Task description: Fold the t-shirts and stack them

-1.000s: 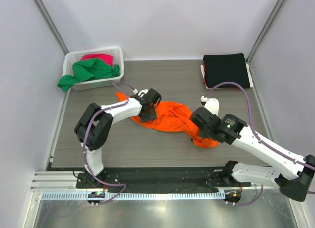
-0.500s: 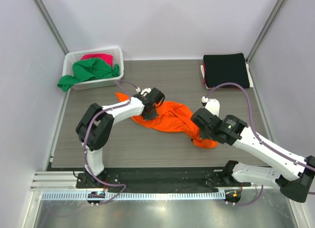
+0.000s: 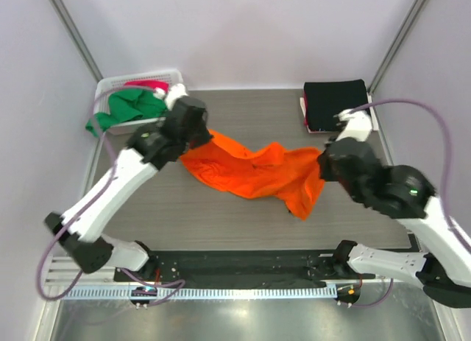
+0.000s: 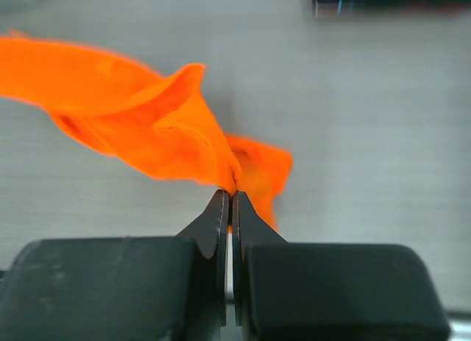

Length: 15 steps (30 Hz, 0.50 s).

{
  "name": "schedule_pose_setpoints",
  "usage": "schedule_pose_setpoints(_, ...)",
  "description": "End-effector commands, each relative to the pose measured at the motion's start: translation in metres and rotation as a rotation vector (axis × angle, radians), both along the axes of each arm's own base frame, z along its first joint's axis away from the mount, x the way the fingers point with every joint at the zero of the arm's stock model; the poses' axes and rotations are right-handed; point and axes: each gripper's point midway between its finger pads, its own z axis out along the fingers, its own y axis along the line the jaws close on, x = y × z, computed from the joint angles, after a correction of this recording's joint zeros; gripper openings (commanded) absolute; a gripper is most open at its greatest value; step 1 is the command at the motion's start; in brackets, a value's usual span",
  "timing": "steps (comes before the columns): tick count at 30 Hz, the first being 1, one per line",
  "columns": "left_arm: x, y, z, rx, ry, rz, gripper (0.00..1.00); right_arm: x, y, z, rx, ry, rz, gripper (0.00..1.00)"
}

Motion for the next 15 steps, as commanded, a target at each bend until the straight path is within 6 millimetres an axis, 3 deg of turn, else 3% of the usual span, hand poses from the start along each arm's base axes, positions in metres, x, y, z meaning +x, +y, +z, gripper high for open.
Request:
schedule_pose_setpoints(1,-0.031,0.052,0.078,0.008,-0.146,0.055,0.00,-0.005,-0.039,0.083,0.023,-0.234,-0.017,0.01)
schedule_pose_setpoints(3,-0.044,0.066,0.109,-0.023,-0.209,0.054,0.00,-0.012,-0.052,0.116,0.050,-0.335,0.010,0.01)
schedule_pose_setpoints(5,-0.066,0.090,0.157,-0.086,-0.317,0.070,0.00,-0.031,-0.071,0.168,0.150,-0.486,0.053,0.01)
schedule_pose_setpoints(6,-0.072,0.097,0.160,-0.086,-0.327,0.076,0.00,-0.038,-0.076,0.182,0.209,-0.531,0.060,0.01)
schedule_pose_setpoints(9,-0.100,0.125,0.201,-0.148,-0.440,0.079,0.00,-0.068,-0.101,0.227,0.334,-0.704,0.108,0.01)
schedule_pose_setpoints(15,-0.154,0.161,0.269,-0.268,-0.674,-0.003,0.00,-0.127,-0.121,0.278,0.426,-0.932,0.324,0.01)
